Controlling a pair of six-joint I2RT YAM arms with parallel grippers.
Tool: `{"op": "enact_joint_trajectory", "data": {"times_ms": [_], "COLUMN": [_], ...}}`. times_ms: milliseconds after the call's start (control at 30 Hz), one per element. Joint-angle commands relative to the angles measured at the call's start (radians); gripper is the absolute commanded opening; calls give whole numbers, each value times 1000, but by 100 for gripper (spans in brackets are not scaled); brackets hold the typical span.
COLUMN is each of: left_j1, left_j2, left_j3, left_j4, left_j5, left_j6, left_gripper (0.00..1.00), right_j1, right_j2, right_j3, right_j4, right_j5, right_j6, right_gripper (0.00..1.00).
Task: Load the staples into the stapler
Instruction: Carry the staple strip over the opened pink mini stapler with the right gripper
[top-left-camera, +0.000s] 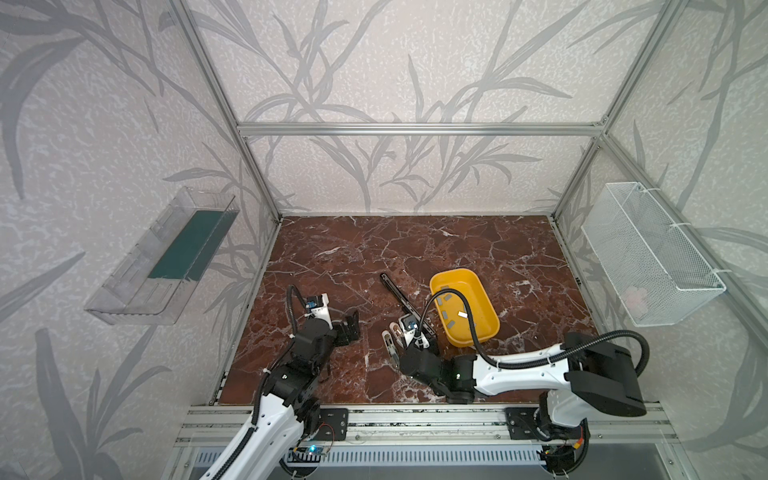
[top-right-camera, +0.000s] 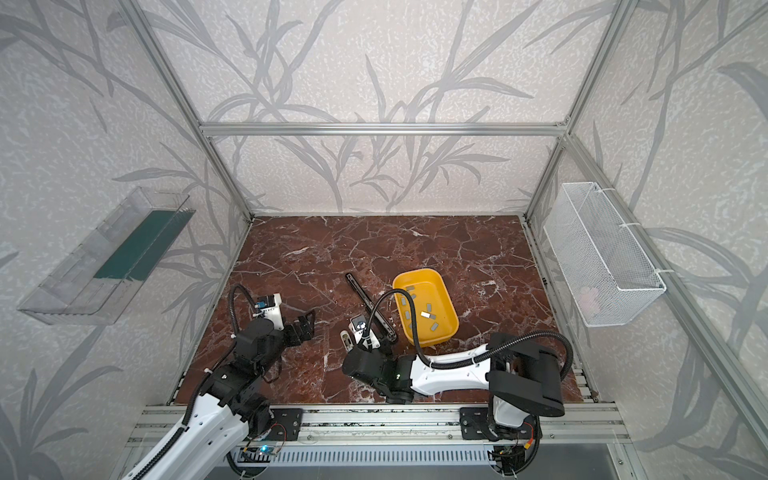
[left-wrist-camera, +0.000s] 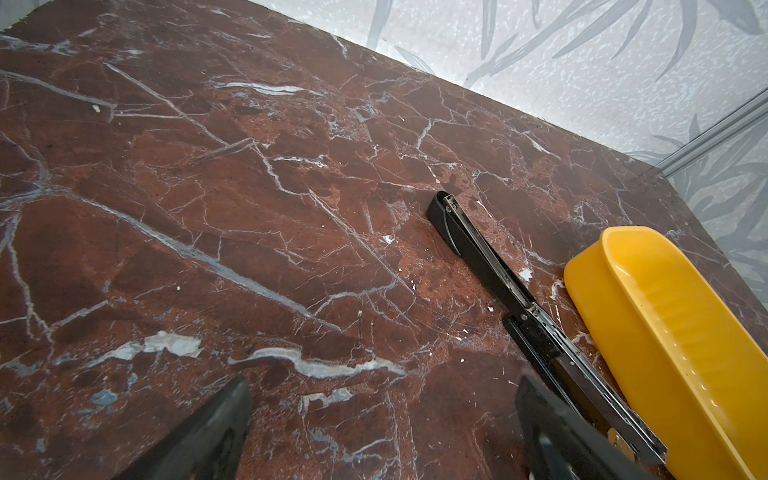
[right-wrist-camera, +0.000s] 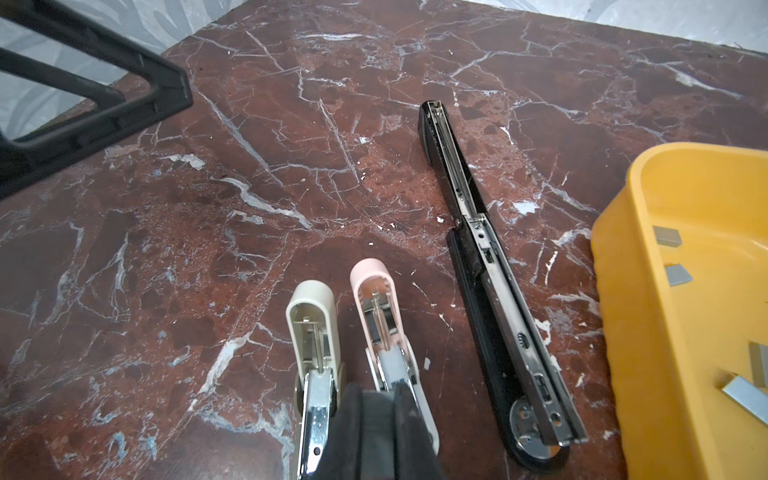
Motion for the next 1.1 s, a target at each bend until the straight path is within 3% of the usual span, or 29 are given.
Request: {"op": "enact_joint_trajectory", "data": {"times_ms": [0,1067], "left_j1": [0,-2], "left_j2": [7,16], "left_j3": [5,4], "left_j4": [13,17], "left_j5": [6,7], "left_j6": [-21,-23], "left_gripper": [99,99], "right_j1": [4,-30], "right_j2": [33,127], "right_j3": [32,1], "right_j4": [33,144], "right_j5": [35,-11], "right_j6": [14,46], "right_gripper": [6,2]}}
